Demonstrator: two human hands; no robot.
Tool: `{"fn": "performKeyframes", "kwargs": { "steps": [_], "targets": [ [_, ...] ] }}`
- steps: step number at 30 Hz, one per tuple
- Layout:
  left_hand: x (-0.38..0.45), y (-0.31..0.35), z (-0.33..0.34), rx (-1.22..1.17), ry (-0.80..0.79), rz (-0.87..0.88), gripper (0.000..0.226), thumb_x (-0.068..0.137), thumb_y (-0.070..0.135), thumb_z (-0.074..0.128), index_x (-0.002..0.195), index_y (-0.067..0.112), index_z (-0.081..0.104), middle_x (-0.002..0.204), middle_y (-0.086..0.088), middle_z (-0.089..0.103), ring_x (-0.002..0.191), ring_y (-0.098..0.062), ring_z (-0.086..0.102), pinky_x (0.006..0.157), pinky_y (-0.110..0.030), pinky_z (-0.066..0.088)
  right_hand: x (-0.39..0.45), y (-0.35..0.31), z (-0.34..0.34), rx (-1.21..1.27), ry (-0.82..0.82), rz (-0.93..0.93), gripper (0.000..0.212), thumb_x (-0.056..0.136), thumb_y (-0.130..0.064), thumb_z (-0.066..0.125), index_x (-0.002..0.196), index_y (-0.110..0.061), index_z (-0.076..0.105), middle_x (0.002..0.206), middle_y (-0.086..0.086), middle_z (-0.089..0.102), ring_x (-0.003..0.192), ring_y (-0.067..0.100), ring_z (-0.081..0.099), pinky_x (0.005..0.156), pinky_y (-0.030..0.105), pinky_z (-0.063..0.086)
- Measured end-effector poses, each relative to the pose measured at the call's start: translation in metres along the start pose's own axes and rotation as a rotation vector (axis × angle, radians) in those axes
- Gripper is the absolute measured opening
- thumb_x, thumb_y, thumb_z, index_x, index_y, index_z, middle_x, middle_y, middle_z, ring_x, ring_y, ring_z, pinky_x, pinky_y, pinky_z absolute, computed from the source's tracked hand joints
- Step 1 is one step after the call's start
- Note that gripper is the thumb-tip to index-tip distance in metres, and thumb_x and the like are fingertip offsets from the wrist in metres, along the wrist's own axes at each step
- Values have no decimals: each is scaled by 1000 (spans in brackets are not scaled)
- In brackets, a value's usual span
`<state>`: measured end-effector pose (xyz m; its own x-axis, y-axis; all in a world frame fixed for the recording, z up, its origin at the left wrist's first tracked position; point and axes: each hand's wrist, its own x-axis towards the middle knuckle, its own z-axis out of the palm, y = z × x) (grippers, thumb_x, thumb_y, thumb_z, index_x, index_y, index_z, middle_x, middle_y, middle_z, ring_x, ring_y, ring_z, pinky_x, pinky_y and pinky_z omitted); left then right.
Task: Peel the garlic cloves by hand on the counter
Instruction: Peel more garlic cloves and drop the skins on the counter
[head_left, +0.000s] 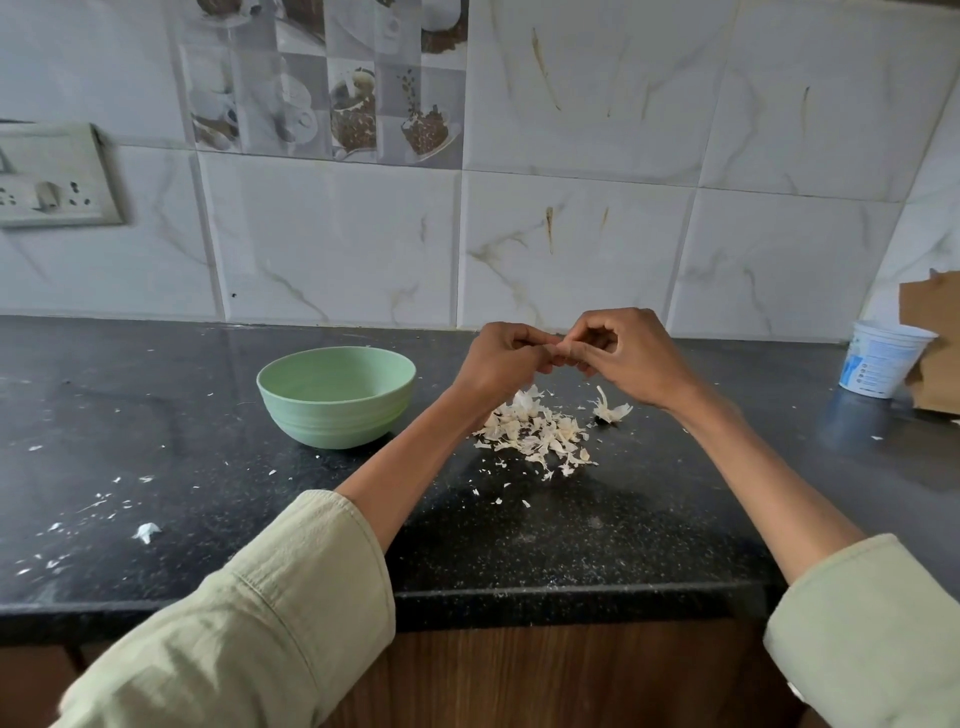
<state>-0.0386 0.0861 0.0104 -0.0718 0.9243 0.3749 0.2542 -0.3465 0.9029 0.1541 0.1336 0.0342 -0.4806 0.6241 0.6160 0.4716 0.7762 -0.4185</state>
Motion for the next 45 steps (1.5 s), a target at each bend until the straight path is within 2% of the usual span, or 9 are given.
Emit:
{"fn": "performKeyframes", "kwargs": {
  "steps": [11,17,22,26,29,32,36,42,45],
  "targets": [
    [0,3,-4,-97,50,41,13,91,2,79,103,4,75,83,-8,77,70,-5,68,65,-15,52,0,-10,-3,133,28,-9,27,84,-27,88,107,-16,83,93,-8,81,80,10,76,80,20,59],
    [2,-4,-1,117,80,85,29,90,5,81,114,9,63,88,-3,76,71,-1,67,67,-14,53,0,-5,-7,218,-85,99,23,80,-23,91,98,-10,83,87,4,81,82,16,76,78,23,61],
    [4,-12,2,349,121,192,15,94,7,73,104,15,65,92,4,70,84,-8,66,75,-23,55,0,10,10,-103,-74,110,15,78,-24,93,88,-17,83,78,-10,77,71,-2,71,73,21,58],
    [4,-16,0,476,112,221,15,94,9,66,103,21,65,93,9,69,89,-8,66,81,-32,57,-5,19,27,-358,-260,84,19,83,-27,89,76,-34,73,73,-19,71,73,-8,67,85,32,60],
    [2,-14,1,533,98,229,19,91,7,62,101,24,64,94,11,68,89,-9,65,81,-36,57,-1,16,35,-408,-123,22,20,88,-16,85,79,-28,73,72,-21,66,74,-7,63,88,35,59],
    [2,-12,1,543,101,241,20,90,7,61,99,25,64,96,9,69,90,-12,65,82,-39,57,4,6,33,-437,67,-14,18,90,0,77,81,-15,73,80,-6,67,80,13,62,79,38,55],
    [1,-13,0,551,104,249,20,91,7,61,100,24,65,97,9,68,90,-11,65,83,-39,57,-8,7,37,-477,-274,131,20,94,-2,75,80,-16,70,76,-7,71,74,-3,68,70,18,54],
    [1,-10,-1,533,111,240,19,90,6,62,99,23,67,97,9,68,91,-11,65,83,-39,58,1,3,27,-327,111,13,12,91,-4,79,85,-14,75,84,-3,74,81,9,69,81,30,56],
    [0,-10,0,550,112,247,19,91,7,63,99,24,68,98,10,69,91,-10,66,84,-39,59,-7,1,36,-423,-198,96,16,92,-6,79,82,-17,73,76,-10,70,72,-3,64,77,27,55]
  ]
}}
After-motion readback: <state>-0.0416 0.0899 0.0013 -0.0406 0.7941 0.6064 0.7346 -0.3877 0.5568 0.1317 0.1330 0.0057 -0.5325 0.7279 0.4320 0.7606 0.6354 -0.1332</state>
